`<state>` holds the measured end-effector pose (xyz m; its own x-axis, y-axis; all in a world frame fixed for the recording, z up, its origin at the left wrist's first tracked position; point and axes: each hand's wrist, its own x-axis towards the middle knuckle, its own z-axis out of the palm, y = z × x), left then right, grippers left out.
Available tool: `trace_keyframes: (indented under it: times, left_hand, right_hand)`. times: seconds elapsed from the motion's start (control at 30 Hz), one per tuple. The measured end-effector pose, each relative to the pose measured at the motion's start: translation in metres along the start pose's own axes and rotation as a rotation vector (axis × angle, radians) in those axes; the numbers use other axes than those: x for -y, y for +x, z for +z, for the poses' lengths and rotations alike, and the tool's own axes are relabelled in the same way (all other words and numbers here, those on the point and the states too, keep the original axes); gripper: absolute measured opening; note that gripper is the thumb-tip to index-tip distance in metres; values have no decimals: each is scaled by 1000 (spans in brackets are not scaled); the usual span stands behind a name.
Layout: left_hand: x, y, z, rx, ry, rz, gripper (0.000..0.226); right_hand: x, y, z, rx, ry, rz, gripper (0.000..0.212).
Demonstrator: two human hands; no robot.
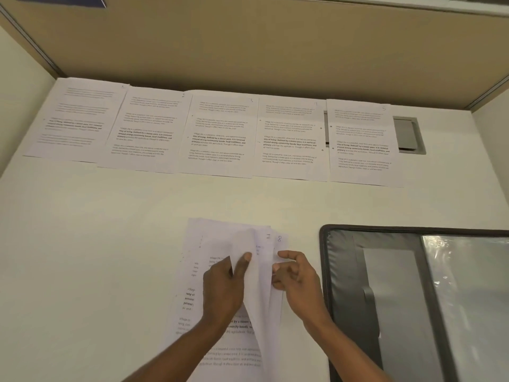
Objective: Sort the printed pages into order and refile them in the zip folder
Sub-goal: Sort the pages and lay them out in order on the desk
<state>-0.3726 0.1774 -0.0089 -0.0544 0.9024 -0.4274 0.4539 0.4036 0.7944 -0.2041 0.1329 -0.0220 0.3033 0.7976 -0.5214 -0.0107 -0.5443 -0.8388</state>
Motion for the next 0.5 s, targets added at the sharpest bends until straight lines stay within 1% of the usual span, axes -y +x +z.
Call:
trace_keyframes:
  times: [0.1, 0.2, 0.3, 0.43, 0.5]
  left_hand:
    - [1, 2, 2, 38, -59, -25, 63]
    - [8, 1, 7, 79, -46, 12, 57]
    - [12, -1, 12, 45, 0, 34, 52]
    - [-4, -12, 13, 105, -93, -15, 55]
    - [-5, -15, 12, 129, -99, -21, 55]
  right_hand:
    - [-2, -3, 5, -18, -5, 1, 15]
    - [-4, -4, 9, -37, -25, -17, 9]
    - [-8, -4, 9, -44, -77, -41, 14]
    - [-8, -4, 9, -16, -3, -34, 16]
    - [-8, -3, 8, -15, 25, -22, 18]
